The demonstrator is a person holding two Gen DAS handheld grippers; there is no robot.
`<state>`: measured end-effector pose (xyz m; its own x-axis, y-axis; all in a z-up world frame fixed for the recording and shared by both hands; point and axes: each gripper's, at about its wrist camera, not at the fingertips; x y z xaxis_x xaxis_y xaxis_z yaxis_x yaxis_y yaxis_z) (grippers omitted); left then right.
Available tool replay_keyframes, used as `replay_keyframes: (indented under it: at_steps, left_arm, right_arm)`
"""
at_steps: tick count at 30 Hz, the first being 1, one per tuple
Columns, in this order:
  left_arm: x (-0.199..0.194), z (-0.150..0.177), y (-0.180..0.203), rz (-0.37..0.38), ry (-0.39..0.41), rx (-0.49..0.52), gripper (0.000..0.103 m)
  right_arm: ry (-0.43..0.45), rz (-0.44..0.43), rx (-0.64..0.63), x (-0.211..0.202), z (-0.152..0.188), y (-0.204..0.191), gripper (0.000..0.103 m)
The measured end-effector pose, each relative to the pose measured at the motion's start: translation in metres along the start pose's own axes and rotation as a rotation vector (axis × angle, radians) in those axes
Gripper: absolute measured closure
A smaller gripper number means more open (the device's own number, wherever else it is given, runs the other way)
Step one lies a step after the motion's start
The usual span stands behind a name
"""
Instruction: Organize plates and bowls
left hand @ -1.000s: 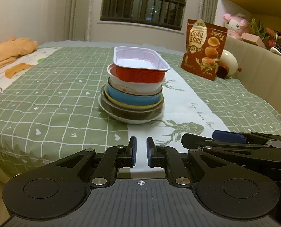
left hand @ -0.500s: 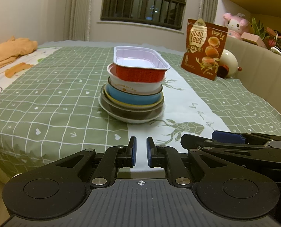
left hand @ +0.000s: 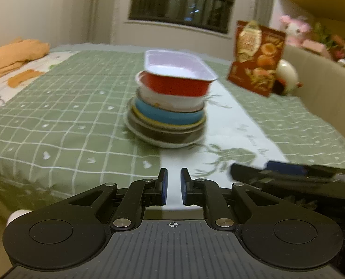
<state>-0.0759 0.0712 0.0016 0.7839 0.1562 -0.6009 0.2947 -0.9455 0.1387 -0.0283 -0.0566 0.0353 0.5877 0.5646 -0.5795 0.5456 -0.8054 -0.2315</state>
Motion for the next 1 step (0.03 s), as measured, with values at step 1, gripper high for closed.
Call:
replay_keyframes:
  at_steps: [1]
  left_arm:
    - [0.0035,-0.0010,-0.0018,-0.010,-0.008,-0.003,0.089]
  right_arm:
    - [0.004,-0.009,0.014,0.0004,-0.0018,0.0045,0.037]
Point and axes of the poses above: each gripper's, at about its wrist camera, not at the fingertips, and x roughly the way its jaws point, y to its right, z to its underside, and after that the axes turned 2 degrees about -z, right-handed
